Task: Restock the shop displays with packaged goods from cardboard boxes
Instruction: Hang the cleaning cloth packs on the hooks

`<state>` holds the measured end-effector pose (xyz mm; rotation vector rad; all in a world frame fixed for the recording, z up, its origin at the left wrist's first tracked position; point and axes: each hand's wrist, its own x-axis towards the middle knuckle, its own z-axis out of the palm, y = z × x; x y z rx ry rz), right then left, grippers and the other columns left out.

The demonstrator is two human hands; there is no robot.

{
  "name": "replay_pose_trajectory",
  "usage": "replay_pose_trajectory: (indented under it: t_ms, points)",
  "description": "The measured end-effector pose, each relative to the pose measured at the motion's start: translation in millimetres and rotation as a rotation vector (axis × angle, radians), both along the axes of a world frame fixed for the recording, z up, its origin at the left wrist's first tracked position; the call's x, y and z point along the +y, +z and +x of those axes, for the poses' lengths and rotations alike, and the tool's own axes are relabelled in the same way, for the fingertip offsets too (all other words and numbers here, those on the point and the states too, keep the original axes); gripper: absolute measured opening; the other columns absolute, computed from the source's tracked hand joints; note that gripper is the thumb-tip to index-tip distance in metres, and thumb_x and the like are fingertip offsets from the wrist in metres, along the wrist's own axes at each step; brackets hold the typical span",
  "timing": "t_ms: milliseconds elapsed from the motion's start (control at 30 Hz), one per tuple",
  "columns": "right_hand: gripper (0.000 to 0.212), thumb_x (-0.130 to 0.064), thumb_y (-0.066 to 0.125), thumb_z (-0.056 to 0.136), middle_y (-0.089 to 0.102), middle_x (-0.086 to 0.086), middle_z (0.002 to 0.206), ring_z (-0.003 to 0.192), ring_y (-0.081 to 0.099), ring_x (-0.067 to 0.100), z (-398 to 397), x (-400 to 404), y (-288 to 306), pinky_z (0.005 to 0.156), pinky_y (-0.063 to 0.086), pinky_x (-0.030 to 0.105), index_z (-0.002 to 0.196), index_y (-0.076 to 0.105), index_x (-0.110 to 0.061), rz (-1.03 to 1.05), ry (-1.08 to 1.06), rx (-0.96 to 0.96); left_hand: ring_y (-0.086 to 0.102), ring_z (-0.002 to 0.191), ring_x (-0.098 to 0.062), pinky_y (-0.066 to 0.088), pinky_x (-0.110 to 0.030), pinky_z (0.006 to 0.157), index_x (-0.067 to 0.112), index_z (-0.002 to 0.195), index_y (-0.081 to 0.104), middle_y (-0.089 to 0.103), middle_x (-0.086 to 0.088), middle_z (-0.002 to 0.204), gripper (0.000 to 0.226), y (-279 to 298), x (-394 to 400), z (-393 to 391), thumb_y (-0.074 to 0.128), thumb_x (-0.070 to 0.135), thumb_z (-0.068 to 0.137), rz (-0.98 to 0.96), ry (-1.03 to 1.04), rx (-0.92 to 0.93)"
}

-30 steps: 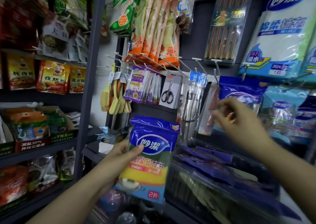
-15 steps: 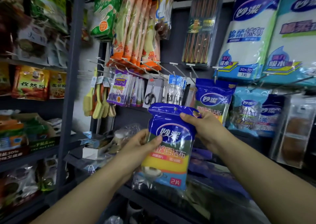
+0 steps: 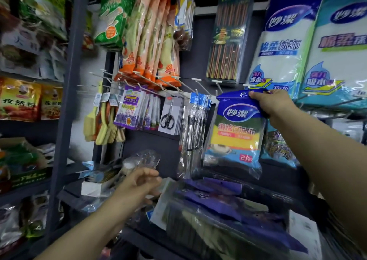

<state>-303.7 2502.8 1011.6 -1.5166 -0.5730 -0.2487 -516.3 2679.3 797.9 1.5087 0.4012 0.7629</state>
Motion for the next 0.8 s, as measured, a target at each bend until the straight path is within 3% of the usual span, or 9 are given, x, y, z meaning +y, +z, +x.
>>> replay_pose_trajectory:
  t_ms: [167,367,800]
  points:
    - [0.025,-0.018,0.073,0.083,0.062,0.010,0.089,0.061,0.059,0.018,6,5,0,0.053,0.050,0.029,0.076,0.050,-0.013,0.002,-0.046,0.033,0.064,0.077,-0.021,0.050,-0.027,0.061,0.011,0.101,0.062,0.068,-0.013,0.099,0.011,-6,12,-1,0.061,0.010,0.090,-0.001,0.007,0.024]
    - [0.025,-0.020,0.072,0.084,0.062,0.006,0.090,0.063,0.060,0.014,8,7,-2,0.051,0.048,0.025,0.094,0.051,-0.010,0.043,-0.033,0.063,0.062,0.073,-0.023,0.050,-0.027,0.059,0.007,0.099,0.061,0.067,-0.018,0.103,0.009,-11,21,-1,0.060,0.007,0.089,-0.024,0.017,0.032]
    - [0.029,-0.023,0.075,0.081,0.064,0.005,0.087,0.070,0.064,0.019,17,4,-2,0.061,0.053,0.029,0.099,0.056,-0.009,0.001,-0.092,-0.004,0.064,0.072,-0.022,0.048,-0.030,0.064,0.008,0.097,0.064,0.071,-0.013,0.097,0.010,-19,21,-4,0.063,0.008,0.088,-0.019,0.031,0.078]
